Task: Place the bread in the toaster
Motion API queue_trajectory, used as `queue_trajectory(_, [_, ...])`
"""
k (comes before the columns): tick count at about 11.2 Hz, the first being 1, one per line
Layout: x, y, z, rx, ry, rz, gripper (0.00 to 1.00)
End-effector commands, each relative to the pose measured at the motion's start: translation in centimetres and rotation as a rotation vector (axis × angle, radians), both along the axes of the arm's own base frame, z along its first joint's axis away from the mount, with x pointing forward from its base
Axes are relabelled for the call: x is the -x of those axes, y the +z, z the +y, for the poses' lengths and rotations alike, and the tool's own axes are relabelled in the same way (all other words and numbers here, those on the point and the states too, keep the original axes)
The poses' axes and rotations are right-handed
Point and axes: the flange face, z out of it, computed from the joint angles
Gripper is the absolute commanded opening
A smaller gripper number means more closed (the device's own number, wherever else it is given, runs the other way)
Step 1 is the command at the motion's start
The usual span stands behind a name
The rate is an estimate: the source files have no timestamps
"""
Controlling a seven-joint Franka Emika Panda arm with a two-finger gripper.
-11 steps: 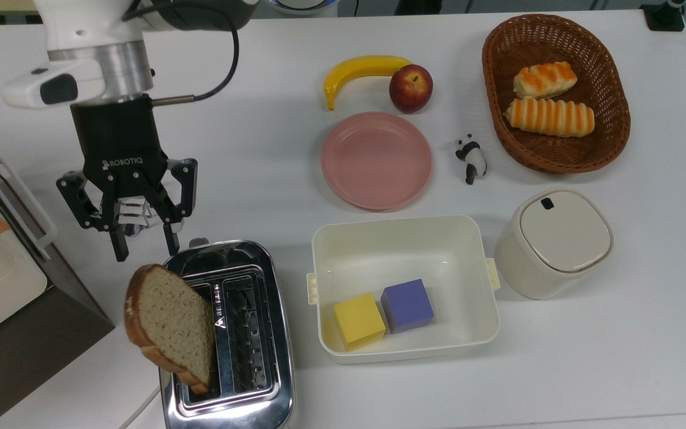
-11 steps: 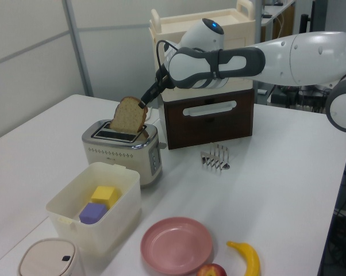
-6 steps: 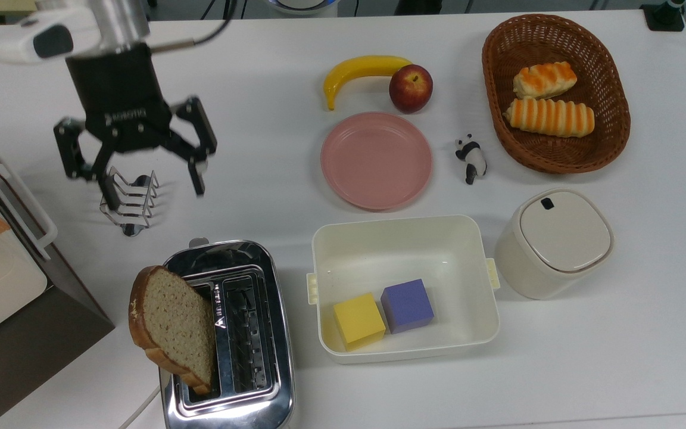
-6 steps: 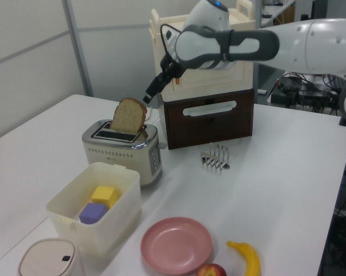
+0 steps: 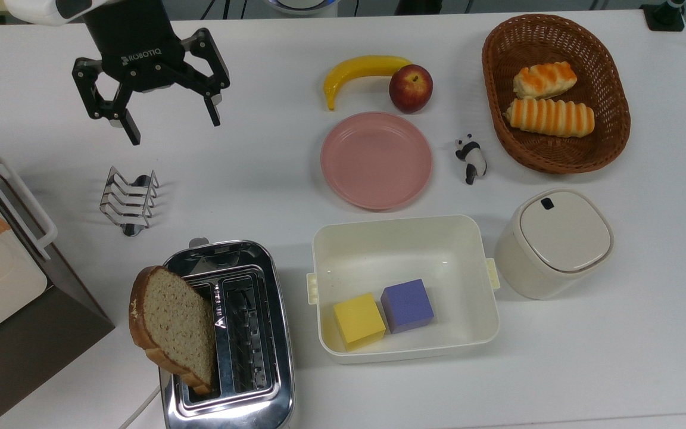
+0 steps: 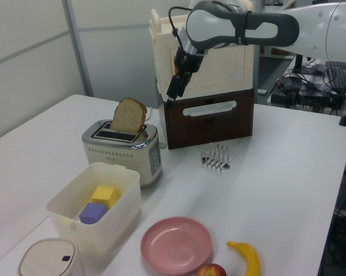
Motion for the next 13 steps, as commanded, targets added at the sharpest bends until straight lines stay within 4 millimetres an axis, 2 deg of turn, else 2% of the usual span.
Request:
queue_trajectory(1, [-0.6,-1.4,-0.1,0.006,-0.026,0.007,1.00])
queue_trajectory(4, [-3.4,-3.6,-1.3,0.026,-0.078,-0.136,1.00])
queue_trajectory(8, [-6.5,-8.4,-2.6,0.032,-0.134,-0.251,1.00])
queue_trajectory(9, [-7.0,-9.2,-2.5,0.035,-0.140,-0.277,1.00])
queue_trajectory(13, [-8.0,-9.9,-1.7,0.036,-0.145,-0.344,1.00])
